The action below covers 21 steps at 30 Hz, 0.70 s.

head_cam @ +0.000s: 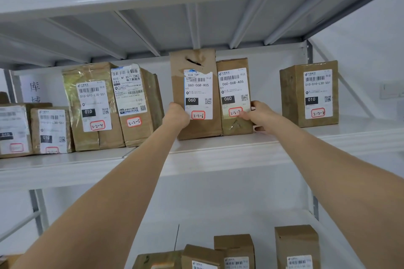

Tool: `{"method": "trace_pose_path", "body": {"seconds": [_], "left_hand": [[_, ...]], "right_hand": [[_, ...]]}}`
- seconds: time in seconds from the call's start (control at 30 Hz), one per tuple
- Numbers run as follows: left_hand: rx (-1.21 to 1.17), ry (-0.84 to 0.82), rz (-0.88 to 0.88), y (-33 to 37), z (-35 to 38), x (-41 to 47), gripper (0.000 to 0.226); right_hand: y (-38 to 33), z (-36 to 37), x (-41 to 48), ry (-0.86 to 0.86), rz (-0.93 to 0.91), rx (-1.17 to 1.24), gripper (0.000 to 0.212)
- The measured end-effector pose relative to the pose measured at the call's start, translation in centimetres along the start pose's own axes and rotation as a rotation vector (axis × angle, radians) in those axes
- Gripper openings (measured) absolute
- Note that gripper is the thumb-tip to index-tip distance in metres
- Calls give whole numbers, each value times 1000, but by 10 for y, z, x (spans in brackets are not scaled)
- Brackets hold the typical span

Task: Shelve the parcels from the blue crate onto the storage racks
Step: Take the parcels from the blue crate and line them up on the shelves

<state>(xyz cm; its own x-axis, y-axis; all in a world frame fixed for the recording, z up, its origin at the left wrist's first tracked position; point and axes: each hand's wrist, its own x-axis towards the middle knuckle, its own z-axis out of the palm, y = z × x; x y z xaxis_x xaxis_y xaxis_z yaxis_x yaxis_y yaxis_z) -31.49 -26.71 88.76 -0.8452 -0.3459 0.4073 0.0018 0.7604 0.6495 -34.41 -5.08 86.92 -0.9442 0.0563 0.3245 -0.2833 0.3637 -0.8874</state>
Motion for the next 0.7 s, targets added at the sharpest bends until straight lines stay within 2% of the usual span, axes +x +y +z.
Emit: {"method": "trace_pose_path", "body": {"seconds": [0.17,0.3,0.4,0.5,0.7], "left_hand": [[-3,103,-60,0,-8,-14,58],[-20,253,83,7,-9,-27,67],[133,372,198,6,-10,-29,52],[224,355,230,4,-8,-32,47],[223,291,247,0,-7,-38,43]], "right_hand": [[-5,6,-7,-51,13,27,49],[-9,13,-8,-33,-13,71,41],[-11,23,-6,24,-41,63,36],[-15,36,-6,-3,-46,71,36],[-20,45,-5,-22,-45,50,39]]}}
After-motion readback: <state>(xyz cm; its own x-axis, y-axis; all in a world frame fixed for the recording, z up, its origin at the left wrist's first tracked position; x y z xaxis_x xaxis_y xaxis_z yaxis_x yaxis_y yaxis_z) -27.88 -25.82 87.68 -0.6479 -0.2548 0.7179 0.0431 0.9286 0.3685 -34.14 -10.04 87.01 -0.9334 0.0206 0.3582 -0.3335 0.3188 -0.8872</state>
